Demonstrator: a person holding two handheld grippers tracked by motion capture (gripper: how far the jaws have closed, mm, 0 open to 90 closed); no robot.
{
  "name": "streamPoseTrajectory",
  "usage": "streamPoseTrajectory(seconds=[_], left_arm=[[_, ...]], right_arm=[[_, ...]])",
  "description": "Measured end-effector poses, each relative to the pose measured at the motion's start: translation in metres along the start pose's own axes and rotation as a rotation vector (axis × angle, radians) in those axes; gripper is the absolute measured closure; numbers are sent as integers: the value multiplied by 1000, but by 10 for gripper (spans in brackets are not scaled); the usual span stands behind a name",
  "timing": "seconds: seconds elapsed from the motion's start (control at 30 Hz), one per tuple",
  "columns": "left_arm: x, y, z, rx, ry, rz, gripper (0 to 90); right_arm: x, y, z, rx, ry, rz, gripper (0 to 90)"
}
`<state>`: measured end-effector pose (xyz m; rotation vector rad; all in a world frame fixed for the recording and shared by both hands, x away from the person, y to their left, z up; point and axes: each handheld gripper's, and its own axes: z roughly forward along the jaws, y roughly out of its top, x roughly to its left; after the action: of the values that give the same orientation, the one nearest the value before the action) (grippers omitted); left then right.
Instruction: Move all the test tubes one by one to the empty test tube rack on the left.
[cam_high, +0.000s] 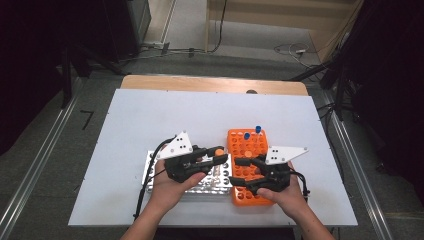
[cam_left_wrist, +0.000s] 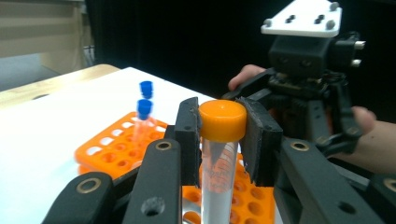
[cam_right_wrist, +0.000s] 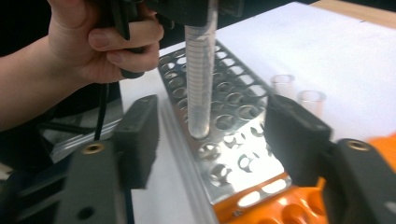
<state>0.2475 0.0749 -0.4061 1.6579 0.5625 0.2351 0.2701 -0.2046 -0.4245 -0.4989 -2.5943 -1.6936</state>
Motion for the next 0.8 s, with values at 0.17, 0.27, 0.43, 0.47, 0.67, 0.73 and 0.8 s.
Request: streamPoseTrajectory(seconds=[0.17,0.27,0.43,0.47,0.67,0.73,0.8], left_arm=[[10,0,-7,-12,50,-10,710],[15,0,-10,-20,69,-16,710],[22,-1,-10,-32,97,-20,710],[24,-1,-10,-34,101,-19,710],[32,-1,-9,-63,130,-41,711],[34,-1,-8,-68,135,-41,711],[35,0,-5,-75,142,-38,711]], right_arm=[[-8,-4,-19,-21,-55,4,171],[-15,-7,-30,-41,-92,16,117],[-28,-13,-46,-59,-130,38,46],[-31,-14,-49,-61,-137,44,29],[-46,-24,-58,-57,-170,82,0],[-49,-26,-59,-58,-177,92,0],[-52,-29,-60,-56,-185,102,0]])
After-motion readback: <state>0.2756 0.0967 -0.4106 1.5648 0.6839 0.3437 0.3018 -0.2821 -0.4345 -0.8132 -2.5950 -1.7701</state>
